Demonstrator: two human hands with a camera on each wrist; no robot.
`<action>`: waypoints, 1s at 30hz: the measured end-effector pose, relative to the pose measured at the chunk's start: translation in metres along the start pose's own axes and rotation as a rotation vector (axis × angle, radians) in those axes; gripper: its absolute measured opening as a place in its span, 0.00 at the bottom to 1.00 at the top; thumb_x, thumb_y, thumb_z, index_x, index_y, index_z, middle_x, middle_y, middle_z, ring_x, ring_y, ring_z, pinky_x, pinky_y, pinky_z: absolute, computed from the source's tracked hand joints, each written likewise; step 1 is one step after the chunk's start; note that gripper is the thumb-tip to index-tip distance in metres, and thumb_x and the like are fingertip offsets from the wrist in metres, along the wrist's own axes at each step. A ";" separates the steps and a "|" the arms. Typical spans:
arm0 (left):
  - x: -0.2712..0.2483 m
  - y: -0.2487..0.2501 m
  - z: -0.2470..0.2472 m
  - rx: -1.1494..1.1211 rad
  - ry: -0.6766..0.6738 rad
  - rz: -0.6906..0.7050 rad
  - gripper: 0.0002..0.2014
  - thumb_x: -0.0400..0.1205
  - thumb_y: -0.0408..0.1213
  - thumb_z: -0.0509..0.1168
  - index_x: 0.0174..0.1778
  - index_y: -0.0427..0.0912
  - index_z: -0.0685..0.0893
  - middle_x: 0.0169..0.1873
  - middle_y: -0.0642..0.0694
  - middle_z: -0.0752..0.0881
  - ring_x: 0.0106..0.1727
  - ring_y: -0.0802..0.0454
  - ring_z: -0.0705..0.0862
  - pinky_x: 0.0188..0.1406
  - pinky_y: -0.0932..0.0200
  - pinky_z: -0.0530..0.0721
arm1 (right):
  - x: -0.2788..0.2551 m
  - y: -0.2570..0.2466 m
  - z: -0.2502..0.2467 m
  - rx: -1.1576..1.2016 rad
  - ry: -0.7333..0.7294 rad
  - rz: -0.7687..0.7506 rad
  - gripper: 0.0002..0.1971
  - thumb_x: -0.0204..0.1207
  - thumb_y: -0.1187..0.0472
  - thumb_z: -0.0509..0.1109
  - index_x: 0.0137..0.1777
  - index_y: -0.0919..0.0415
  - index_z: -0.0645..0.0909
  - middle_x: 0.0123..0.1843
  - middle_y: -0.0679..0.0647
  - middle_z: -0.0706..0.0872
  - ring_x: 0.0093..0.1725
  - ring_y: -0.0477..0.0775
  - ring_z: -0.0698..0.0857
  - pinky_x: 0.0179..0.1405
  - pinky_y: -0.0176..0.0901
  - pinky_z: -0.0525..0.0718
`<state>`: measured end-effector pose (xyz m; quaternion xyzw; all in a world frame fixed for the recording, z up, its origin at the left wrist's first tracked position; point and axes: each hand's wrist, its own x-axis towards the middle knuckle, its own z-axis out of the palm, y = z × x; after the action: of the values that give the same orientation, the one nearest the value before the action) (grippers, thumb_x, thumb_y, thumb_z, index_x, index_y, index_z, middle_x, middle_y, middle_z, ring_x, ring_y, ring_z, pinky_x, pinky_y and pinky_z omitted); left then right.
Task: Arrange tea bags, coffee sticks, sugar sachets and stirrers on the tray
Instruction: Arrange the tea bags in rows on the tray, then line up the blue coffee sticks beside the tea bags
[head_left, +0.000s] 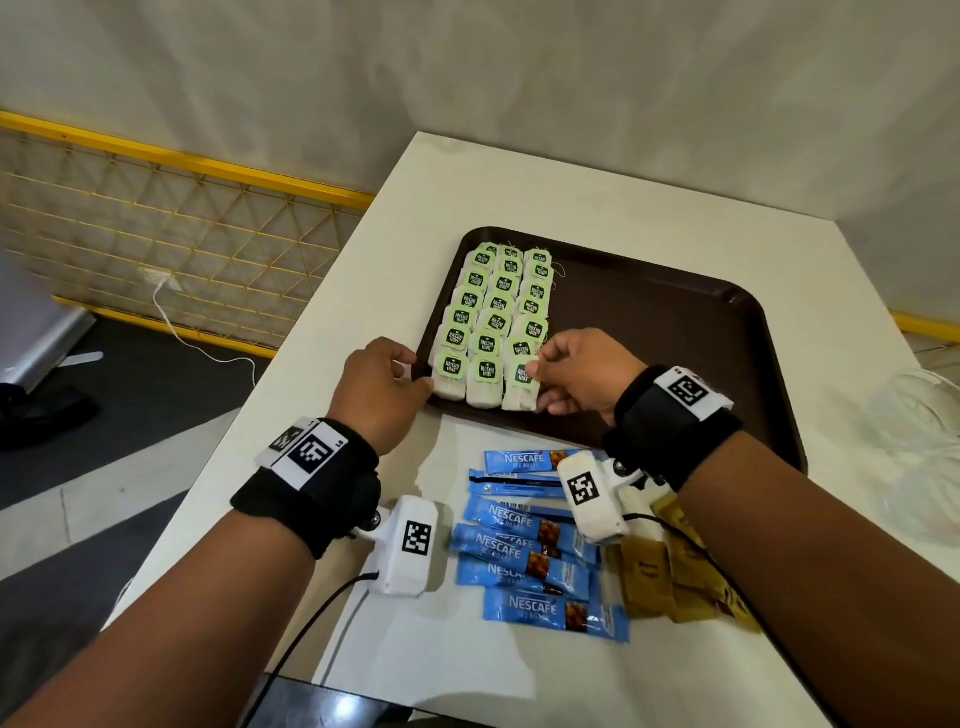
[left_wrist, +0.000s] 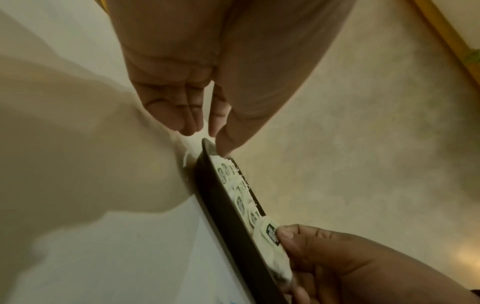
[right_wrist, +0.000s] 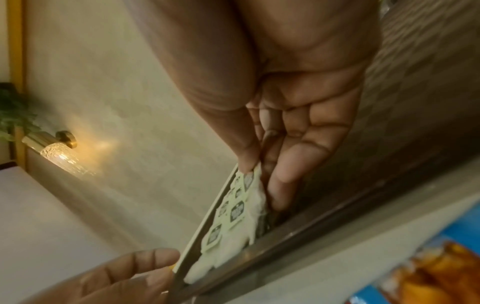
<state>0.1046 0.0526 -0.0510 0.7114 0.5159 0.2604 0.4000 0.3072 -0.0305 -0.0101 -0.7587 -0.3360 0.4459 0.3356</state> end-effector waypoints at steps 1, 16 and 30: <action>0.001 -0.001 0.000 0.014 -0.004 -0.022 0.15 0.76 0.36 0.72 0.57 0.41 0.80 0.49 0.44 0.80 0.49 0.47 0.80 0.46 0.57 0.76 | 0.001 0.001 0.001 -0.018 0.007 0.014 0.05 0.79 0.64 0.70 0.43 0.61 0.77 0.32 0.58 0.84 0.23 0.46 0.84 0.25 0.36 0.83; -0.001 -0.003 -0.002 -0.035 -0.067 -0.083 0.16 0.76 0.34 0.72 0.58 0.42 0.77 0.42 0.48 0.81 0.50 0.40 0.84 0.51 0.47 0.84 | 0.008 -0.009 0.008 -0.234 0.122 0.057 0.13 0.73 0.64 0.75 0.37 0.59 0.71 0.39 0.60 0.85 0.29 0.56 0.85 0.48 0.56 0.90; -0.081 0.046 0.008 0.601 -0.643 0.594 0.47 0.61 0.76 0.64 0.72 0.51 0.70 0.65 0.50 0.75 0.67 0.50 0.72 0.66 0.47 0.75 | -0.075 0.023 -0.014 -0.748 0.054 -0.280 0.12 0.77 0.48 0.69 0.45 0.57 0.82 0.35 0.47 0.82 0.35 0.46 0.78 0.32 0.39 0.73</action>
<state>0.1082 -0.0331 -0.0131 0.9540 0.1956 -0.0283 0.2256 0.2962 -0.1069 0.0104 -0.7871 -0.5662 0.2225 0.1023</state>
